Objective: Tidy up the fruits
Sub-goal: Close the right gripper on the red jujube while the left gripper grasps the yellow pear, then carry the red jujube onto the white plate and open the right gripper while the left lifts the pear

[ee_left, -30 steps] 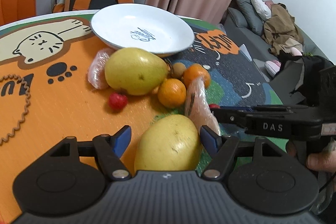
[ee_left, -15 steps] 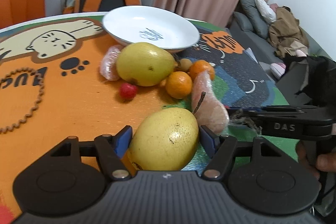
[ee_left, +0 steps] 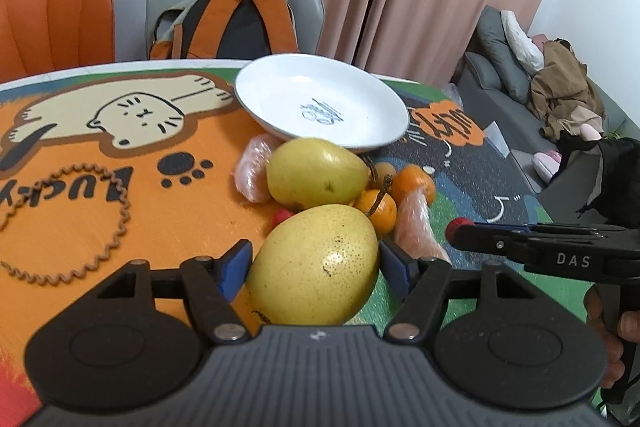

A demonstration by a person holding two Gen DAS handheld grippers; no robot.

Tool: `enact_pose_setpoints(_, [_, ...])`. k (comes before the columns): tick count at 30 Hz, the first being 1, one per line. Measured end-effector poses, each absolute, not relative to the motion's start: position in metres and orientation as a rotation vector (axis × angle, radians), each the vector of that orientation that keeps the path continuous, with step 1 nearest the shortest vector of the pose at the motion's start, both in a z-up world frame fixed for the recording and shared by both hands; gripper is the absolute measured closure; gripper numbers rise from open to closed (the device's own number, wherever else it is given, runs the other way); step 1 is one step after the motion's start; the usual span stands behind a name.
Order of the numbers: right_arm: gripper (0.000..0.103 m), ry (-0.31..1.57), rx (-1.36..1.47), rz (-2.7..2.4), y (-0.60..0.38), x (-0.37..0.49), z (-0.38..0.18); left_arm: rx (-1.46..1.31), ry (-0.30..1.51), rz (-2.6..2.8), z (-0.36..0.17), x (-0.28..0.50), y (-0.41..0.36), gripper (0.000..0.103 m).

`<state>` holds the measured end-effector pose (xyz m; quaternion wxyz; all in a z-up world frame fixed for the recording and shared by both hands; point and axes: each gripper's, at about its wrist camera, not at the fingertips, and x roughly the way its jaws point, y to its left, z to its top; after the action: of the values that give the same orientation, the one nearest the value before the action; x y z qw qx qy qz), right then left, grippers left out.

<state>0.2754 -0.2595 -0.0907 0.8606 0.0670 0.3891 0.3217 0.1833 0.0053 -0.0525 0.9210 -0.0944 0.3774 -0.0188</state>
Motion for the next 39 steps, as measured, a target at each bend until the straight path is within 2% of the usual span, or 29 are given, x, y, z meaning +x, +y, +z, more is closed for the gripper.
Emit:
enact_pose_setpoints(26, [0.081,0.763,0.132,0.718,-0.220,0.334,-0.063,-0.188,0.709,0.012,-0.022,0.229,0.038,0.036])
enact_pose_setpoints(31, [0.081,0.779,0.125,0.718,-0.211,0.352,-0.067,-0.192,0.715,0.017,-0.021,0.246,0.045,0.049])
enact_pose_setpoints(33, [0.081,0.788,0.122,0.721,-0.207,0.359,-0.071,-0.189,0.717,0.030,-0.022,0.251,0.047,0.066])
enact_pose_setpoints(37, [0.081,0.813,0.132,0.731,-0.199,0.373,-0.082,-0.187,0.728,0.032,-0.030,0.263,0.053,0.071])
enact_pose_setpoints(38, [0.081,0.816,0.134,0.735,-0.197,0.374,-0.083,-0.199,0.753,0.040,-0.034,0.267,0.057,0.075])
enact_pose_setpoints(39, [0.081,0.815,0.136,0.740,-0.196,0.375,-0.084,-0.207,0.768,0.046,-0.038,0.269,0.059,0.083])
